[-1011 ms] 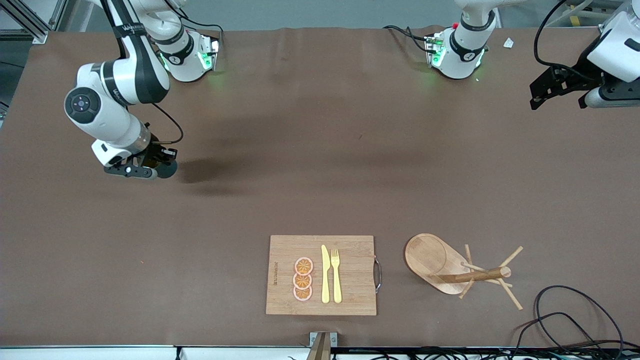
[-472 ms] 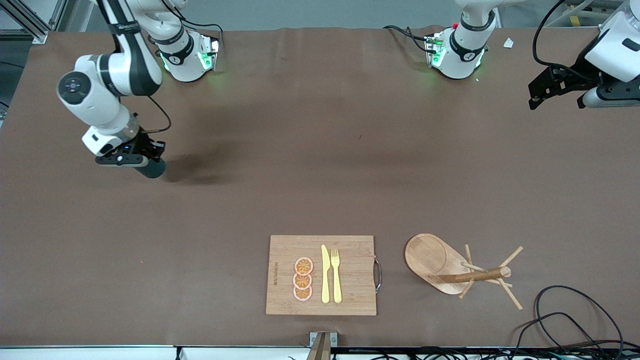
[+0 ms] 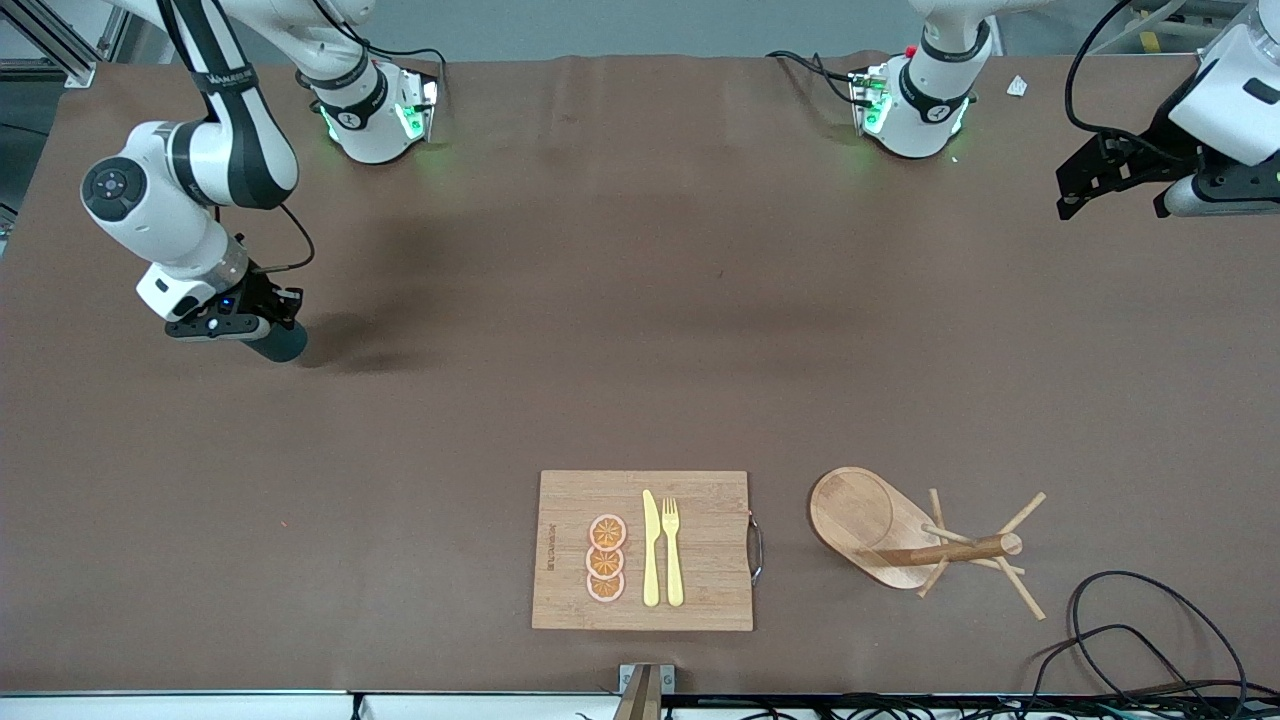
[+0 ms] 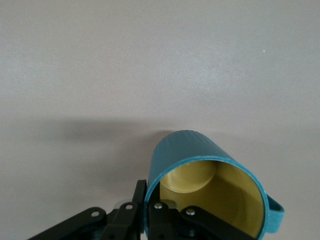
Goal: Transfer cup from left to right arm and place
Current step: 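Lift the teal mug with the right gripper and carry it sideways, then lower the teal mug onto the table with the right gripper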
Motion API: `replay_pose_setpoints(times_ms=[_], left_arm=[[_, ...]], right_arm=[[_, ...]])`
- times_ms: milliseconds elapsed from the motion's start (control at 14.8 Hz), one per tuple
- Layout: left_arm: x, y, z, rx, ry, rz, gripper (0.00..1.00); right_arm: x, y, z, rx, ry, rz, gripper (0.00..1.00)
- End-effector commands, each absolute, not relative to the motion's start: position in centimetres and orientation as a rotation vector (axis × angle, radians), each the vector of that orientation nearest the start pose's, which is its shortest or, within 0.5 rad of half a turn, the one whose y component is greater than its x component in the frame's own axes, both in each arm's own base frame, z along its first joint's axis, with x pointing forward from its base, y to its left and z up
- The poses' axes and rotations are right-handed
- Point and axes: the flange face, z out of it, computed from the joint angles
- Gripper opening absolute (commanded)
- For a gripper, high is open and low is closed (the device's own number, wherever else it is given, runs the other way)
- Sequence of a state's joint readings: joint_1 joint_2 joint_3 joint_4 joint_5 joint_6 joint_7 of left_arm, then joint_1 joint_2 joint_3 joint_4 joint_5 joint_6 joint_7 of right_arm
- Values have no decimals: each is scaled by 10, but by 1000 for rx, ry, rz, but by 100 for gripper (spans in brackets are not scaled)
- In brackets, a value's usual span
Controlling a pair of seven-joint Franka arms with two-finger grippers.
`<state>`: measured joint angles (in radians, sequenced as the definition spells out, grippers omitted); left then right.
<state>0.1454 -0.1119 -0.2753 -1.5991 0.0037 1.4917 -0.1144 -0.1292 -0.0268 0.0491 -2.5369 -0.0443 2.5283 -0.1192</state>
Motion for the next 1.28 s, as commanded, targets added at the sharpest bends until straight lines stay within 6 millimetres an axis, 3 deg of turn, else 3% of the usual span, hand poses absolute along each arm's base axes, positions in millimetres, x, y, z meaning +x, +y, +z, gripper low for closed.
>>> replay_pose_setpoints(times_ms=[0, 809, 1078, 1213], left_arm=[[506, -74, 664, -3096, 31, -11, 100], [507, -76, 663, -3100, 46, -8, 100], [508, -77, 660, -3104, 25, -6, 100], [508, -77, 660, -3104, 25, -6, 100]], right_arm=[[450, -35, 273, -3166, -109, -6, 0], [449, -30, 254, -3154, -107, 53, 0], [449, -29, 251, -3153, -93, 65, 9], [449, -19, 251, -3155, -40, 69, 17]])
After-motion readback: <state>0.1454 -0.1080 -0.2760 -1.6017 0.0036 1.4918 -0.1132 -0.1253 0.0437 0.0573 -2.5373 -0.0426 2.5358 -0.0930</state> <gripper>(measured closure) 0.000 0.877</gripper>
